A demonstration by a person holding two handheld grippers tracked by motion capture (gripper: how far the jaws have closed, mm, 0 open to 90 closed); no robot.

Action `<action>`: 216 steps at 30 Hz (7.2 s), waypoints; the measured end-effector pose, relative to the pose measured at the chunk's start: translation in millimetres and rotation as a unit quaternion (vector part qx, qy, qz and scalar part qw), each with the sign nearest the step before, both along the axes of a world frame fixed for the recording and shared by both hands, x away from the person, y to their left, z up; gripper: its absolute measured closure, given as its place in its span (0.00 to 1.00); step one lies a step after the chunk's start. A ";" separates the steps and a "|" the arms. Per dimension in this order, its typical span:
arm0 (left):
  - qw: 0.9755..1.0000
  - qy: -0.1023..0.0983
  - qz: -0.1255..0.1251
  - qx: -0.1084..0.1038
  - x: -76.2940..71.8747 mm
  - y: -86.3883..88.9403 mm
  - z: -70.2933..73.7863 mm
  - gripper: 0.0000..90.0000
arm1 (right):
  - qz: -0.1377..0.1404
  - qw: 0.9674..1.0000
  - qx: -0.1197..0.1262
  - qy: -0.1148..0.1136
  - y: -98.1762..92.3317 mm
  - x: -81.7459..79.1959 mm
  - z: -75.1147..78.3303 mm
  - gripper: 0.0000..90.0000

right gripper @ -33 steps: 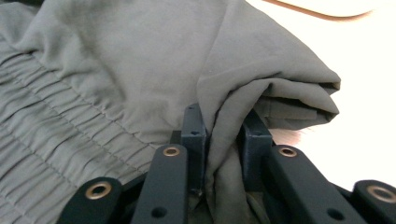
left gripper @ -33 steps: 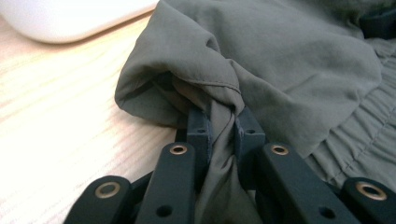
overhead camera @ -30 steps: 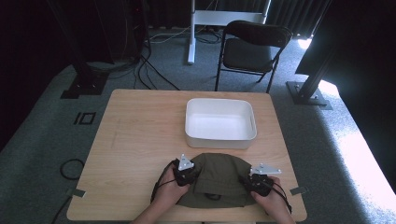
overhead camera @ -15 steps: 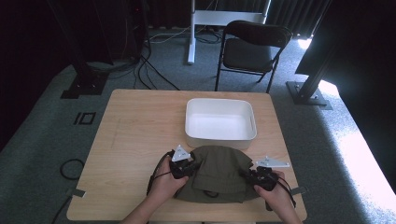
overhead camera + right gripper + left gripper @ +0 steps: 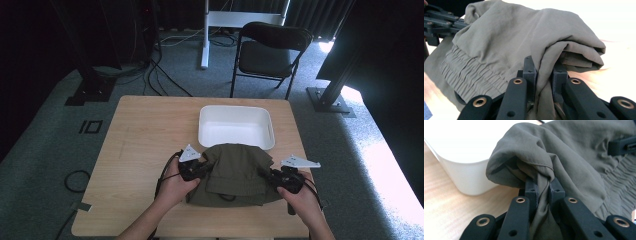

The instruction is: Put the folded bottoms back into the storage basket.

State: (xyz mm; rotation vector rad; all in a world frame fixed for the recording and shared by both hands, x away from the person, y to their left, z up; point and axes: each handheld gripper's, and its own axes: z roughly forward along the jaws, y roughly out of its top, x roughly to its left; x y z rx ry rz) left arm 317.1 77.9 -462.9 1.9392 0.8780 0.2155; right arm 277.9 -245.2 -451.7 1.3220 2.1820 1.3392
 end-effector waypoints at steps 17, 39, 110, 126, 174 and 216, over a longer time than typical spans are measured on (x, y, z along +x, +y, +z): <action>0.999 -0.026 -0.003 -0.030 28.5 -4.7 54.6 0.92 | -0.009 0.999 0.027 -0.023 -9.0 25.3 45.1 0.87; 0.999 -0.029 0.015 -0.041 84.2 -12.1 83.9 0.92 | -0.037 0.998 0.050 -0.016 -15.4 79.4 73.2 0.87; 0.992 0.065 0.104 0.028 195.3 -34.3 -15.7 0.92 | -0.141 0.985 -0.032 0.092 12.7 198.9 -27.0 0.87; 0.989 0.076 0.113 0.065 196.9 -41.1 -14.6 0.85 | -0.146 0.982 -0.053 0.103 18.8 204.4 -34.8 0.80; 0.997 -0.006 0.070 0.001 139.9 -34.3 19.7 0.19 | -0.076 0.997 -0.029 -0.004 16.4 168.6 -6.4 0.17; 0.997 -0.067 -0.001 0.038 60.9 -12.3 14.9 0.17 | 0.008 0.994 -0.065 -0.087 16.8 93.3 -8.9 0.13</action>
